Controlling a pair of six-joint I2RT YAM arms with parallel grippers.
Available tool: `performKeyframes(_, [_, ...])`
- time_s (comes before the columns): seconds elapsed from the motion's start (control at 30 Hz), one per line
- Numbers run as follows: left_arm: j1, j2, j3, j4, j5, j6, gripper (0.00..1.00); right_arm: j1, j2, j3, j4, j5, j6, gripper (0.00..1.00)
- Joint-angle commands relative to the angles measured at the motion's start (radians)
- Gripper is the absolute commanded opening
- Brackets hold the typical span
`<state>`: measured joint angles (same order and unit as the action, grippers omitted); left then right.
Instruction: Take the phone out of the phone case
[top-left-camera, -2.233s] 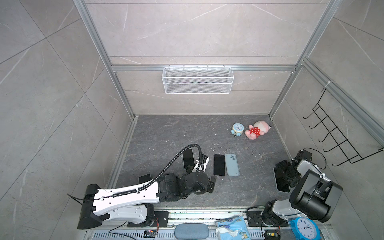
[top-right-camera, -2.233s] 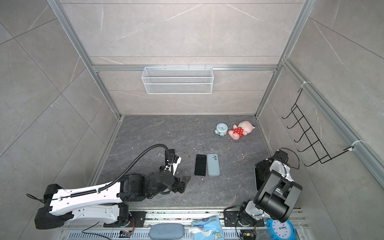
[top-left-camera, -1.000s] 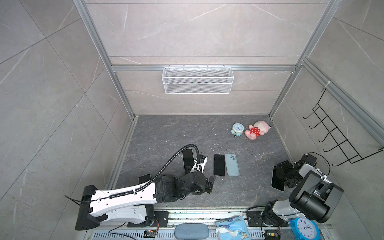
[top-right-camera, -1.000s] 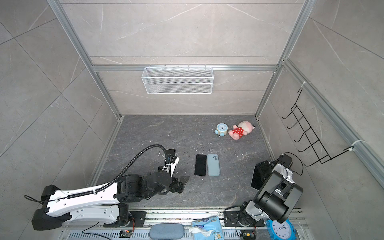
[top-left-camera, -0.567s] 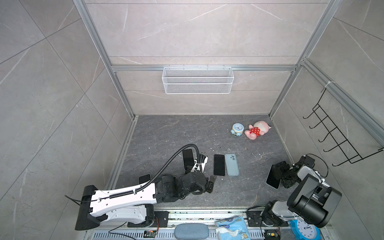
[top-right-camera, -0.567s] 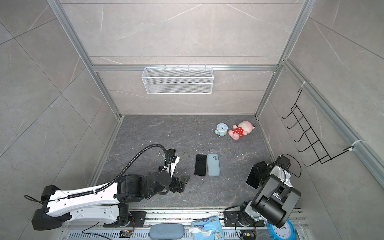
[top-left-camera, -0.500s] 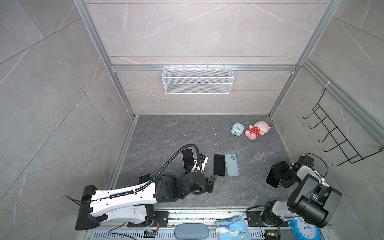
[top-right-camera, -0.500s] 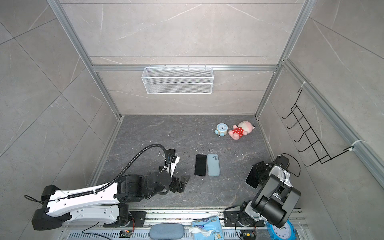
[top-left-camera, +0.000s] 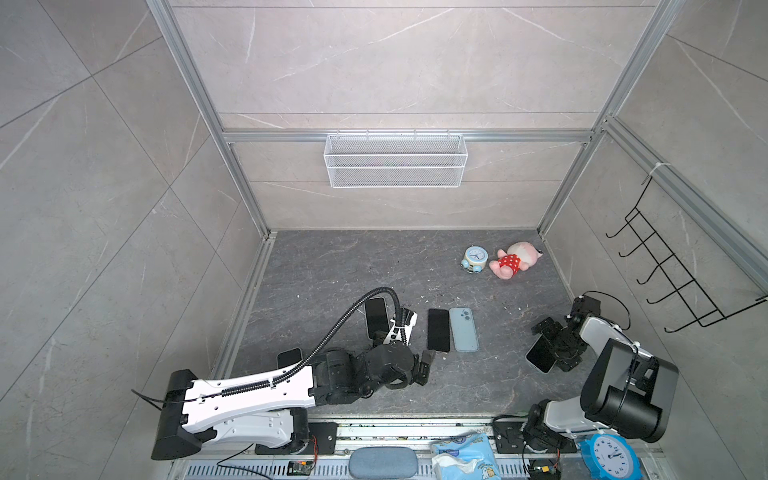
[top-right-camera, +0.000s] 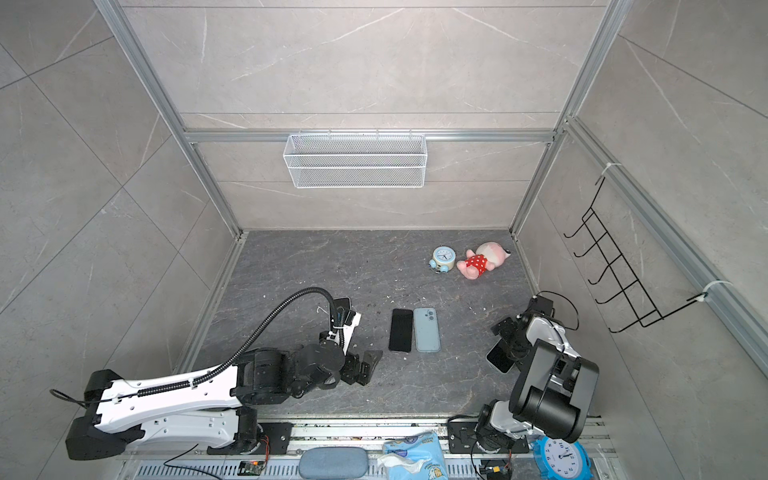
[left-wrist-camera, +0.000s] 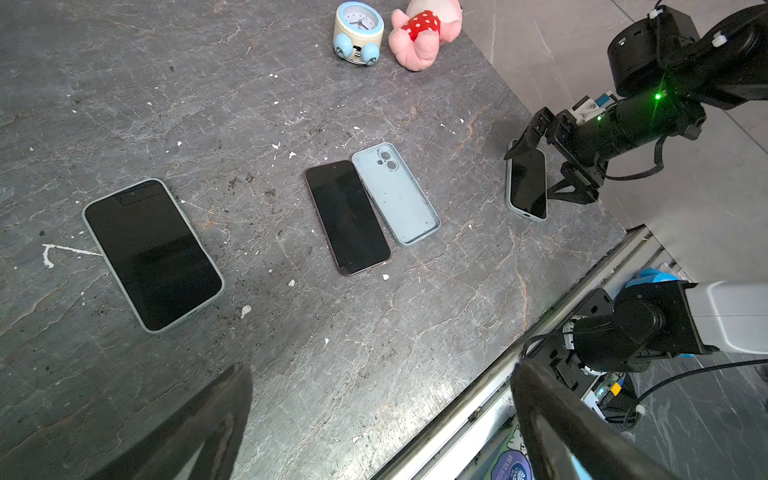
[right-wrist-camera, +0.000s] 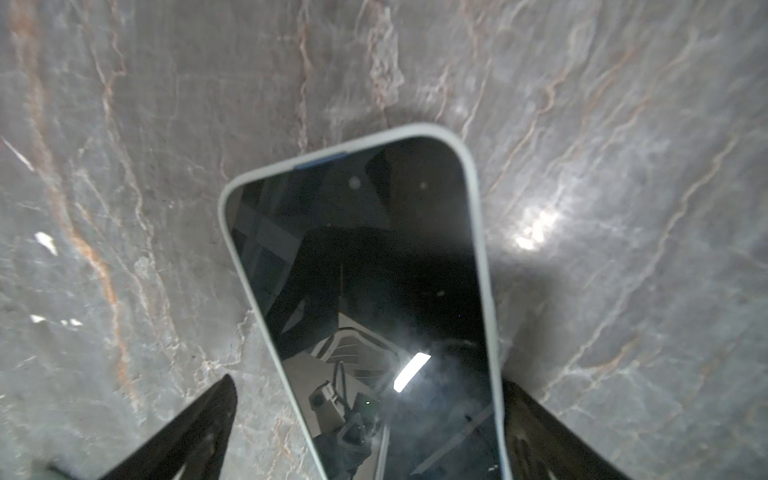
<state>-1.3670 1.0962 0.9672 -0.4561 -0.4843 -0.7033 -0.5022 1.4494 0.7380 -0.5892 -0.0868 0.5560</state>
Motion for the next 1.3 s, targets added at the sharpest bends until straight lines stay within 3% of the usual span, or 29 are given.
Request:
performKeyframes(0.0, [0.006,-0.024,-0.017,0.049,0.007,0.010,0.99,0.029,0.044,-0.007,-0.102,0.096,0.041,1.00])
performKeyframes(0.2, [0.006,-0.055,-0.053,0.063,0.007,0.002,1.00,0.090,0.071,0.018,-0.138,0.185,0.074,1.00])
performKeyframes(0.67, [0.006,-0.067,-0.090,0.091,0.007,0.004,1.00,0.161,0.143,0.056,-0.172,0.270,0.095,0.99])
performKeyframes(1.27, [0.006,-0.053,-0.100,0.115,0.007,-0.002,1.00,0.166,0.132,0.043,-0.123,0.201,0.052,0.72])
